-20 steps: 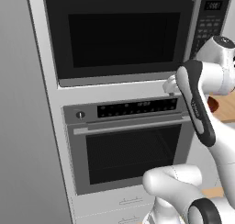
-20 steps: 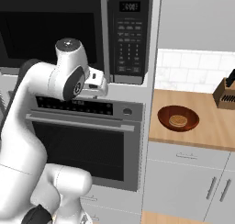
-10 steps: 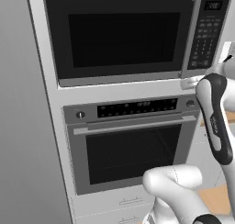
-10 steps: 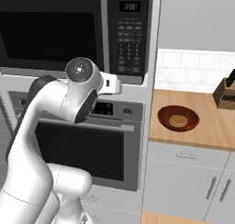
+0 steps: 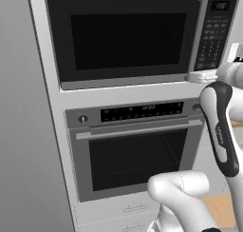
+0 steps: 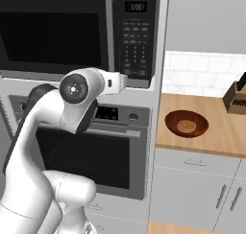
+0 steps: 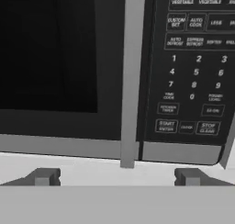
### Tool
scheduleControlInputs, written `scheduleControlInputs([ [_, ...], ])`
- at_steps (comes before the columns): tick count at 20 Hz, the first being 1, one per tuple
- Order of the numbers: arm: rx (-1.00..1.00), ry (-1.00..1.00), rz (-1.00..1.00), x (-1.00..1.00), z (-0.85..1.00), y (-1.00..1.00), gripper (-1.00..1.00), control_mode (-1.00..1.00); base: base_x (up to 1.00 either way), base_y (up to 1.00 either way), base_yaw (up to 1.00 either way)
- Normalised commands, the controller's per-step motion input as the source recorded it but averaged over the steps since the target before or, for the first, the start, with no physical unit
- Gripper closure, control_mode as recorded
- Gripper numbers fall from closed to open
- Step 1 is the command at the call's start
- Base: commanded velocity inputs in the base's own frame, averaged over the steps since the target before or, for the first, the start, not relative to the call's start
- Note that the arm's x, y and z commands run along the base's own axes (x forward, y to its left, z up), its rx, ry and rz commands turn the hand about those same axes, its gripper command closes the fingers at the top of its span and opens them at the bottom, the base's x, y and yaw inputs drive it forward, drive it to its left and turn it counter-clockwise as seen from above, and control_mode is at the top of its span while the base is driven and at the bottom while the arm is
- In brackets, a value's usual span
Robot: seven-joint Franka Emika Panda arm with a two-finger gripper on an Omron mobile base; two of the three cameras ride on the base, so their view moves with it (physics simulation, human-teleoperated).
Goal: Open the microwave, place the bowl with waffle inside the microwave, then close the microwave door and turn it on.
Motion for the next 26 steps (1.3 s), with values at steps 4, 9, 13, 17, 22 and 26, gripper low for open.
scheduleControlInputs([
  [4,0.03,-0.12,-0.07,0.21,0.89,-0.09,-1.00,-1.00,0.00,0.00,0.00],
  [9,0.01,-0.19,-0.01,0.16,0.42,-0.19,-1.00,-1.00,0.00,0.00,0.00],
  [13,0.00,-0.11,0.00,0.20,0.02,-0.03,-1.00,-1.00,0.00,0.00,0.00],
  [17,0.00,-0.02,0.00,0.22,0.00,0.08,-1.00,-1.00,0.00,0.00,0.00],
  [22,0.00,0.00,-0.03,0.38,0.00,0.04,-1.00,-1.00,0.00,0.00,0.00],
  [26,0.00,0.00,0.00,0.27,0.00,0.00,-1.00,-1.00,0.00,0.00,0.00],
])
